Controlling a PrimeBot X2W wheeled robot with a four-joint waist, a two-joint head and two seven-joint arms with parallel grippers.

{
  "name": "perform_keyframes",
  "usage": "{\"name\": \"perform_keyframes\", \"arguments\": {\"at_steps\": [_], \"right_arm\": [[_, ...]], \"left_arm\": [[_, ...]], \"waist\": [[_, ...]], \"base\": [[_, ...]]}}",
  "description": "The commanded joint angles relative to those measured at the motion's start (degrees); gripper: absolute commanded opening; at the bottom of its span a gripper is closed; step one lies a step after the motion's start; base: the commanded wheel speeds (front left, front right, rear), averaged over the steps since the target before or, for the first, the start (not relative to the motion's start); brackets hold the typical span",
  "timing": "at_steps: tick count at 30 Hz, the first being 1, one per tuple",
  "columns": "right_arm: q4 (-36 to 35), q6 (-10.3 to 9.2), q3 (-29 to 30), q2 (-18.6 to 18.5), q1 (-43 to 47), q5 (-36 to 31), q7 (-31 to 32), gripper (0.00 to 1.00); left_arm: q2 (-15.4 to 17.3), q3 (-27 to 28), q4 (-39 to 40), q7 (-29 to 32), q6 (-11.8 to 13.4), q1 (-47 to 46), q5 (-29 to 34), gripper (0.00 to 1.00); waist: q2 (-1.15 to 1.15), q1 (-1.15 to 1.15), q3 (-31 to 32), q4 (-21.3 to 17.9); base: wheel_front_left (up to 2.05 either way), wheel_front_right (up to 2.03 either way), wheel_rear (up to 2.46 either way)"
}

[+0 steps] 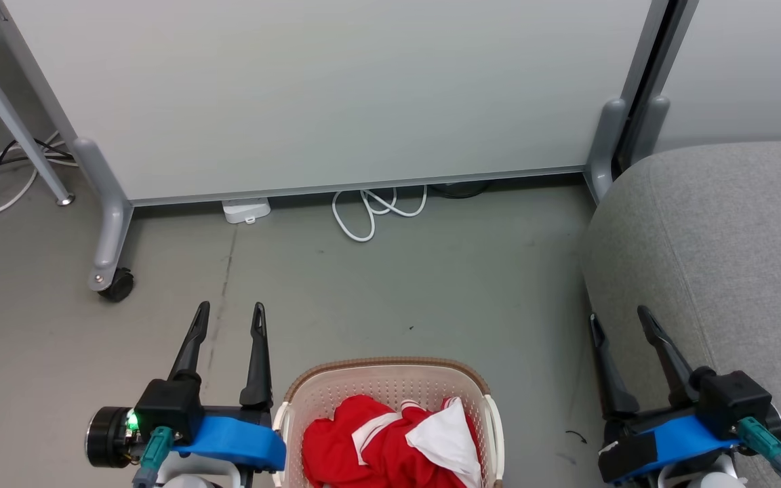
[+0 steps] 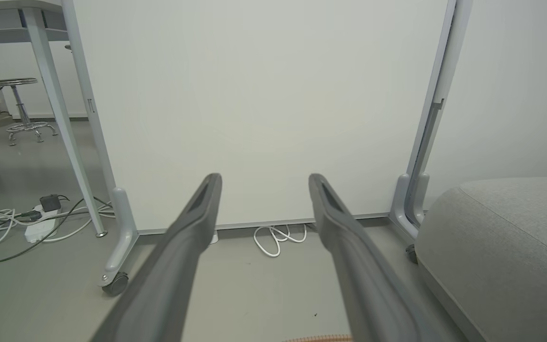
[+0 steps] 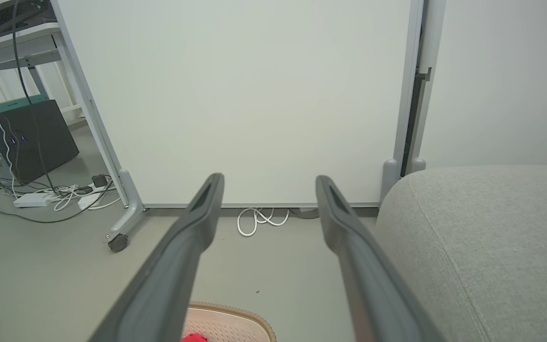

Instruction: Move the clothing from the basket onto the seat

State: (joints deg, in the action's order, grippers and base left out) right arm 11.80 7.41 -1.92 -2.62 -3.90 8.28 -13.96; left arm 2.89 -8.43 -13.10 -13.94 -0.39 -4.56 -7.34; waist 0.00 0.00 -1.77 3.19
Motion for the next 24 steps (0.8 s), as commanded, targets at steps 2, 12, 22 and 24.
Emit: {"name": "perform_keyframes", "arguments": {"at_steps": [2,12,22,24], "right_arm": [[0.11,0.13,-0.13,-0.42,-0.18,-1.71,-0.53,1.00],[1.41,0.14,0.56,-0.43,-0.13,-4.35,-1.31,1.00],[2.67,0.10,1.44,-0.41,-0.23,-4.35,-1.30,1.00],[2.79,0.10,1.40,-0.41,-0.29,-4.36,-1.29,1.00]], "left_arm": [[0.11,-0.33,-0.25,-0.56,-0.25,-0.62,1.50,1.00],[0.05,-0.52,-1.49,-1.34,-0.73,-0.37,3.68,1.00],[0.02,-0.45,-2.24,-1.34,-0.94,-0.30,3.09,1.00],[0.02,-0.46,-2.29,-1.34,-0.98,-0.26,2.96,1.00]], "waist": [[0.00,0.00,0.10,0.11],[0.00,0.00,0.29,0.35],[0.00,0.00,0.52,0.24],[0.00,0.00,0.53,0.20]], "base": [[0.00,0.00,0.00],[0.00,0.00,0.00],[0.00,0.00,0.00],[0.00,0.00,0.00]]}}
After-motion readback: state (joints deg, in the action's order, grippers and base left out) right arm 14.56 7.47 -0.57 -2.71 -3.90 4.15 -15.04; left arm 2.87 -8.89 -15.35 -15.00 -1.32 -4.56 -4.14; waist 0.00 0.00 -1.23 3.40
